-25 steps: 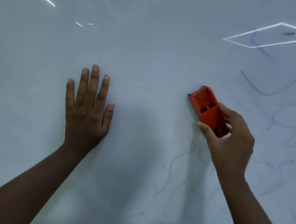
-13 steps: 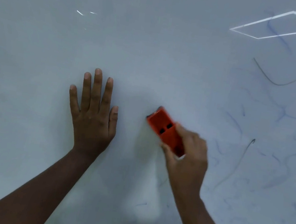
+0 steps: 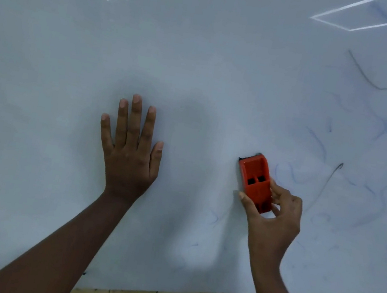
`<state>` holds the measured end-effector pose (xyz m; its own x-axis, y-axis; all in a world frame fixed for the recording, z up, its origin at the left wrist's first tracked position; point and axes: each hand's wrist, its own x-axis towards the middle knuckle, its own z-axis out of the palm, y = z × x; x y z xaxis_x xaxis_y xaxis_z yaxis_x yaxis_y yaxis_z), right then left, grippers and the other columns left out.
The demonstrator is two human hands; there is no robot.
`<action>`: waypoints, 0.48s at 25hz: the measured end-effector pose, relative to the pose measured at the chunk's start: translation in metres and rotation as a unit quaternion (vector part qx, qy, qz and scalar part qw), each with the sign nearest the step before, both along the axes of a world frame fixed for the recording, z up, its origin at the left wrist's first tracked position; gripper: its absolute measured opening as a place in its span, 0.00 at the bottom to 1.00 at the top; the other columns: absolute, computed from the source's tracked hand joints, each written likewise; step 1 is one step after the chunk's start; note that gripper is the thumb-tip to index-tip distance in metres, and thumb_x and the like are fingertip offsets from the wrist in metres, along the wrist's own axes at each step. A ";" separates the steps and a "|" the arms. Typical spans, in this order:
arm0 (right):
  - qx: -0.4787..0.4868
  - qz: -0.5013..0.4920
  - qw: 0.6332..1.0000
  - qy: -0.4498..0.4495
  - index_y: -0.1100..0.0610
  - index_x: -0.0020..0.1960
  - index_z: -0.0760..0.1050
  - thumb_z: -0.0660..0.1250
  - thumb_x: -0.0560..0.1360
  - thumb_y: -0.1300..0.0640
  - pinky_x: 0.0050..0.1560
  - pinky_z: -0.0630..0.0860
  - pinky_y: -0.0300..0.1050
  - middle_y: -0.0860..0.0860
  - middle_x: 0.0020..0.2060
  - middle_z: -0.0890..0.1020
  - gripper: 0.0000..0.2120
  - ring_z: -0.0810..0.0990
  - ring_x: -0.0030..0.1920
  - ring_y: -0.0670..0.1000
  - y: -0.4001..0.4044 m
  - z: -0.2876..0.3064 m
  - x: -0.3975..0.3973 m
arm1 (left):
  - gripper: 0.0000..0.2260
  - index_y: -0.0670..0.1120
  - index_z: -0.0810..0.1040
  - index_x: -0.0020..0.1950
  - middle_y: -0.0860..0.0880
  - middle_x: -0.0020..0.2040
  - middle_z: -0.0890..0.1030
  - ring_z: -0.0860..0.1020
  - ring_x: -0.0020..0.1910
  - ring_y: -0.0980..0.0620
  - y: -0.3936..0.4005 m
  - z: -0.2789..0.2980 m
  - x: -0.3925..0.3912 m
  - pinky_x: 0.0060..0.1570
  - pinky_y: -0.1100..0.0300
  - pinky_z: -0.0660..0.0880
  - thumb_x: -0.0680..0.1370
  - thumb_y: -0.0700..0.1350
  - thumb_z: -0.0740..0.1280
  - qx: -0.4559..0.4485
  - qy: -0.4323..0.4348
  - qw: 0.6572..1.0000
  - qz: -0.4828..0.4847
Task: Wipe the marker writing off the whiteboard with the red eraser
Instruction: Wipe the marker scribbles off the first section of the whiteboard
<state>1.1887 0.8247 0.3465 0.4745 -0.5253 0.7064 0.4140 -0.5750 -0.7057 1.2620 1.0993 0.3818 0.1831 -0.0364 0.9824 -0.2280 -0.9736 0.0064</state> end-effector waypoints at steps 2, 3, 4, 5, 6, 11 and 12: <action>-0.011 -0.015 1.000 0.023 0.51 0.64 0.79 0.83 0.66 0.48 0.53 0.83 0.55 0.46 0.51 0.74 0.29 0.79 0.52 0.48 0.002 -0.018 -0.004 | 0.29 0.42 0.55 0.86 0.40 0.85 0.51 0.54 0.85 0.36 -0.002 -0.008 0.000 0.83 0.35 0.46 0.88 0.50 0.59 -0.002 0.000 1.000 0.001; -0.022 -0.019 0.999 0.032 0.51 0.64 0.79 0.84 0.66 0.48 0.53 0.83 0.56 0.46 0.51 0.74 0.29 0.80 0.53 0.50 0.004 -0.024 -0.005 | 0.29 0.42 0.56 0.86 0.40 0.85 0.52 0.55 0.85 0.36 -0.003 -0.013 0.000 0.83 0.35 0.47 0.88 0.50 0.59 -0.005 -0.001 1.000 0.000; -0.036 -0.022 0.998 0.037 0.51 0.64 0.79 0.83 0.66 0.47 0.52 0.83 0.56 0.45 0.51 0.74 0.29 0.80 0.53 0.51 0.006 -0.025 -0.005 | 0.29 0.42 0.56 0.86 0.40 0.85 0.52 0.55 0.85 0.35 -0.004 -0.017 0.001 0.83 0.35 0.47 0.88 0.50 0.59 -0.004 -0.002 1.000 0.001; -0.052 -0.024 0.998 0.038 0.52 0.64 0.79 0.83 0.66 0.46 0.51 0.84 0.56 0.45 0.52 0.74 0.29 0.80 0.52 0.51 0.008 -0.023 -0.003 | 0.28 0.42 0.56 0.86 0.40 0.85 0.53 0.55 0.84 0.35 -0.004 -0.020 0.001 0.83 0.35 0.47 0.88 0.50 0.58 -0.002 -0.003 1.000 0.004; -0.067 -0.023 0.997 0.039 0.52 0.64 0.79 0.83 0.66 0.45 0.50 0.84 0.55 0.45 0.52 0.74 0.30 0.80 0.52 0.52 0.011 -0.021 -0.002 | 0.28 0.42 0.56 0.86 0.39 0.85 0.55 0.55 0.84 0.35 -0.004 -0.021 0.002 0.83 0.36 0.47 0.88 0.50 0.58 -0.002 -0.005 1.000 0.007; -0.164 -0.055 0.984 0.041 0.55 0.64 0.81 0.83 0.66 0.47 0.47 0.74 0.43 0.51 0.49 0.76 0.29 0.76 0.50 0.54 0.041 -0.042 -0.002 | 0.28 0.42 0.57 0.86 0.36 0.84 0.60 0.56 0.84 0.35 -0.006 -0.034 0.003 0.83 0.36 0.47 0.88 0.50 0.57 -0.006 -0.003 1.000 -0.001; -0.198 -0.055 0.977 0.051 0.55 0.64 0.80 0.83 0.66 0.50 0.46 0.74 0.43 0.51 0.50 0.76 0.29 0.74 0.51 0.53 0.047 -0.054 -0.004 | 0.28 0.42 0.56 0.86 0.36 0.84 0.60 0.56 0.84 0.35 -0.007 -0.039 0.003 0.82 0.36 0.47 0.88 0.50 0.57 -0.006 0.000 1.000 -0.003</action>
